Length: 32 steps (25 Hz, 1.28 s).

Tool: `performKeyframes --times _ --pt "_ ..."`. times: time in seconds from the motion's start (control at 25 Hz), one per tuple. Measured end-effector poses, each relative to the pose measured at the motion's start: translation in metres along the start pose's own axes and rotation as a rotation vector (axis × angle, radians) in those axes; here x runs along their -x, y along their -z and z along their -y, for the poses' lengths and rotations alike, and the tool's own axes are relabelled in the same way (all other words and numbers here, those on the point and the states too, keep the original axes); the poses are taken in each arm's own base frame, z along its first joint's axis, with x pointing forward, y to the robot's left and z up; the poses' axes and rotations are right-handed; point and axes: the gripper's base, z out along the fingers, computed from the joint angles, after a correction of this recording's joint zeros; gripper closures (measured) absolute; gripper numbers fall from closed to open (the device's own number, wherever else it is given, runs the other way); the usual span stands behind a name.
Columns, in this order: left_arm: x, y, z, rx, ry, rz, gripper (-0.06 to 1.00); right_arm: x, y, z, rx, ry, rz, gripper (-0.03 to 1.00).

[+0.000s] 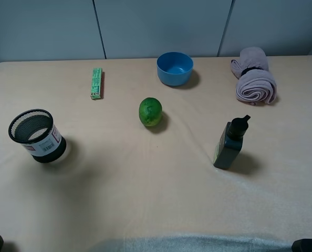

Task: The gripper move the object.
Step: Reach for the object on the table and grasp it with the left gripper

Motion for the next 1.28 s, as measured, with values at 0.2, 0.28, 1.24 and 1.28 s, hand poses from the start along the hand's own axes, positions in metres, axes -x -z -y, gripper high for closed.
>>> performKeyframes --times 0.2,0.28,1.24,1.28 --pt "0.022 -0.019 0.008 -0.014 -0.029 -0.009 -0.02 0.0 0.0 0.0 0.0 0.0 0.0 0.28" --pt "0.031 -0.027 0.012 -0.008 -0.034 -0.02 -0.02 0.0 0.0 0.0 0.0 0.0 0.0 0.28" --pt "0.123 -0.13 0.086 0.074 0.018 -0.111 0.0 0.0 0.0 0.0 0.0 0.0 0.0 0.28" --pt "0.125 -0.134 0.088 0.073 0.023 -0.111 0.01 0.0 0.0 0.0 0.0 0.0 0.0 0.28"
